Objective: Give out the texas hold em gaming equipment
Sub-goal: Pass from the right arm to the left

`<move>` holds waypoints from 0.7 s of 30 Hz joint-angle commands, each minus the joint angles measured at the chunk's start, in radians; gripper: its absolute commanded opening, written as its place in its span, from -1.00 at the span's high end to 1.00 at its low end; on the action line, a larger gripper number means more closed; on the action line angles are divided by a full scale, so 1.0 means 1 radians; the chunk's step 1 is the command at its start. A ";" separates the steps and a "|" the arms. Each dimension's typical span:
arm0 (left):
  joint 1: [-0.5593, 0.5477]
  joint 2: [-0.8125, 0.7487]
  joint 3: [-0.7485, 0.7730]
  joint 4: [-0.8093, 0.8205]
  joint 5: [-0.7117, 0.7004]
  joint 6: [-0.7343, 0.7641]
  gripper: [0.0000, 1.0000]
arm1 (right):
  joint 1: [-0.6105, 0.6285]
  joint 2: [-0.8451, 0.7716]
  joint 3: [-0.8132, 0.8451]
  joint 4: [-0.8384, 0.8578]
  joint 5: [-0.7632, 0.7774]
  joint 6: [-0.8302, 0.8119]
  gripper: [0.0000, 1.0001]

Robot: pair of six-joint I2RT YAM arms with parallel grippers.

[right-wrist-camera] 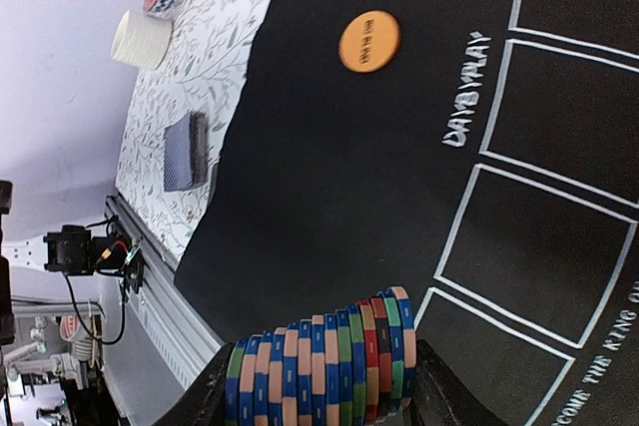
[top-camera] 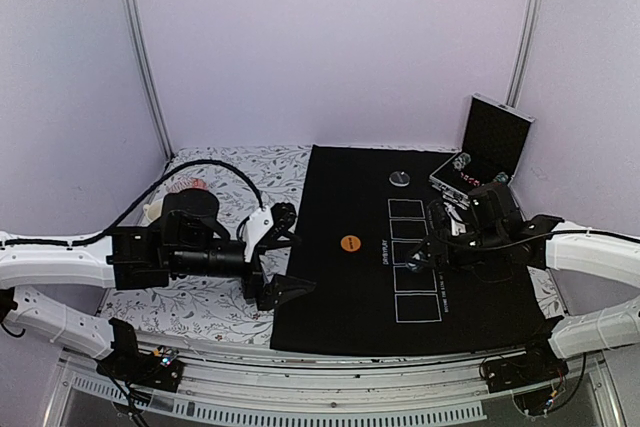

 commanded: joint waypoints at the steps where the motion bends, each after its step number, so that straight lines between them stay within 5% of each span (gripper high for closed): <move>1: -0.014 0.026 0.003 0.026 -0.090 -0.045 -0.96 | -0.249 -0.035 -0.052 -0.003 -0.139 -0.096 0.96; 6: -0.015 0.063 0.012 0.024 -0.094 -0.082 -0.96 | -0.440 0.055 -0.016 0.004 -0.228 -0.195 0.96; 21: -0.018 0.110 0.027 0.043 -0.070 -0.018 -0.96 | -0.527 0.196 0.088 -0.215 -0.296 -0.316 0.96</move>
